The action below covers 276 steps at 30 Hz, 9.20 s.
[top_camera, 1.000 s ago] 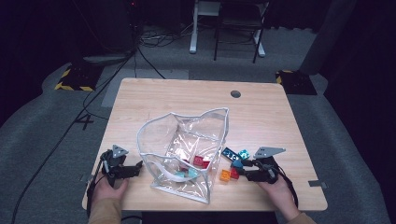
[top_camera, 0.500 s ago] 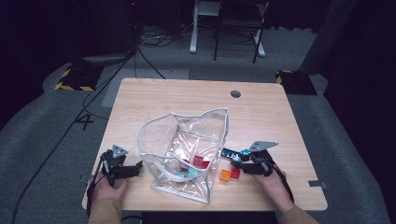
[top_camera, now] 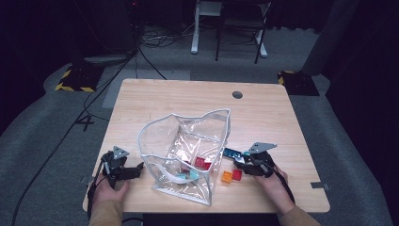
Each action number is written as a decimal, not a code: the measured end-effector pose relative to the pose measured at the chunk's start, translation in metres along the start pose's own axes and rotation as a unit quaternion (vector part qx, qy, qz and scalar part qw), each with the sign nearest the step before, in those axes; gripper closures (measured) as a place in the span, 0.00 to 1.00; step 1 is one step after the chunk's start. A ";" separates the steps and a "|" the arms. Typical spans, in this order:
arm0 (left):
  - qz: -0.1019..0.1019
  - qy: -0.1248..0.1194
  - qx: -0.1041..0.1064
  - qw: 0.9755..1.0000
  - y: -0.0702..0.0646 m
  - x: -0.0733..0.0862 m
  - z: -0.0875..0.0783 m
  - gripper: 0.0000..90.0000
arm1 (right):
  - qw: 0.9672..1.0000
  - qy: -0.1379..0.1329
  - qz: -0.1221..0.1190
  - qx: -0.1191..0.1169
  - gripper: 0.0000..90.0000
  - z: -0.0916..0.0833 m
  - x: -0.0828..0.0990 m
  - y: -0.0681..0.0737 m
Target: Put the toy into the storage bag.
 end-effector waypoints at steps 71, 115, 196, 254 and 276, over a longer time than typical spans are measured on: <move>-0.006 0.003 -0.006 1.000 0.001 0.000 0.000 0.13 | 0.983 0.020 -0.133 -0.123 0.65 -0.058 -0.257 0.108; -0.006 0.002 -0.006 1.000 0.001 0.000 0.000 0.13 | 0.946 0.256 -0.138 -0.146 0.57 0.053 -0.211 0.140; -0.009 0.003 -0.008 1.000 0.002 0.000 0.001 0.13 | 0.999 -0.015 0.031 0.000 0.52 -0.053 -0.011 -0.037; -0.010 0.003 -0.008 1.000 0.002 0.000 0.001 0.13 | 0.997 -0.033 -0.037 -0.057 0.65 -0.117 -0.106 0.022; -0.010 0.003 -0.008 1.000 0.002 0.000 0.001 0.13 | 0.989 -0.041 -0.091 -0.105 0.65 -0.116 -0.202 0.069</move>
Point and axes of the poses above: each handheld gripper's, and its own axes: z roughly forward along the jaws, x roughly out of its underside, y roughly to its left, the point moved 9 cm from there along z, roughly forward along the jaws, and after that the axes turned 13 degrees about -x, right-handed, at the moved point
